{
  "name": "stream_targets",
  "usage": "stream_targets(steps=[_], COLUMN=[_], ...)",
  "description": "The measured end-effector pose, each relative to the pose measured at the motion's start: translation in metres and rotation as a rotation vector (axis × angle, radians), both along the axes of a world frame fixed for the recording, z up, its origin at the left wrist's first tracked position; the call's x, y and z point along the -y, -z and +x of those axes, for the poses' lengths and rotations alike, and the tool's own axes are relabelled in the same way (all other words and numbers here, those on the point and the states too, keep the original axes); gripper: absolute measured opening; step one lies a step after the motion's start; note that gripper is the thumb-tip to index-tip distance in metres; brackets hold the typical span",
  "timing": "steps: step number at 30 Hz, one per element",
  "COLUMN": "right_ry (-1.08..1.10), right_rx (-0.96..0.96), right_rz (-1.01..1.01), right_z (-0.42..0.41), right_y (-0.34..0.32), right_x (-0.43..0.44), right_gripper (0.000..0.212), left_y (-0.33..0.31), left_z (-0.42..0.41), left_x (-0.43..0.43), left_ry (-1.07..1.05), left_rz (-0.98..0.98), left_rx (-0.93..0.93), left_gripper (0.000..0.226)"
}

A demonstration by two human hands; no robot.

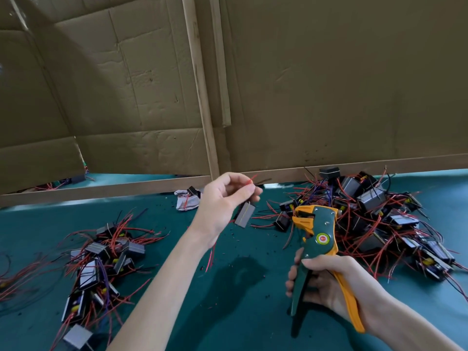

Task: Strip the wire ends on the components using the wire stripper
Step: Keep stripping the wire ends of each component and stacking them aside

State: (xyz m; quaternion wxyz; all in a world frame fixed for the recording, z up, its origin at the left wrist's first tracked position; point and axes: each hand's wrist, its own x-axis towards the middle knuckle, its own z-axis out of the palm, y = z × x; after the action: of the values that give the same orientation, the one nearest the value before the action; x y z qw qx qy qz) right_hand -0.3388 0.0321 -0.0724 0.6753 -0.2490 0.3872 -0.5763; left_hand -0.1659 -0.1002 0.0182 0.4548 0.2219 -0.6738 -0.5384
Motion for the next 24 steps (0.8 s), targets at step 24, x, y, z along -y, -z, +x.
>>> stream_targets(steps=[24], right_ry=[-0.206], right_rx=[-0.099], right_rz=[-0.13], right_z=[0.005], right_y=[-0.021], right_x=[-0.008], right_gripper=[0.045], left_y=[0.027], left_z=[-0.012], left_x=[-0.015], left_ry=[0.152], left_rz=[0.098], left_rx=[0.194], left_gripper=[0.013])
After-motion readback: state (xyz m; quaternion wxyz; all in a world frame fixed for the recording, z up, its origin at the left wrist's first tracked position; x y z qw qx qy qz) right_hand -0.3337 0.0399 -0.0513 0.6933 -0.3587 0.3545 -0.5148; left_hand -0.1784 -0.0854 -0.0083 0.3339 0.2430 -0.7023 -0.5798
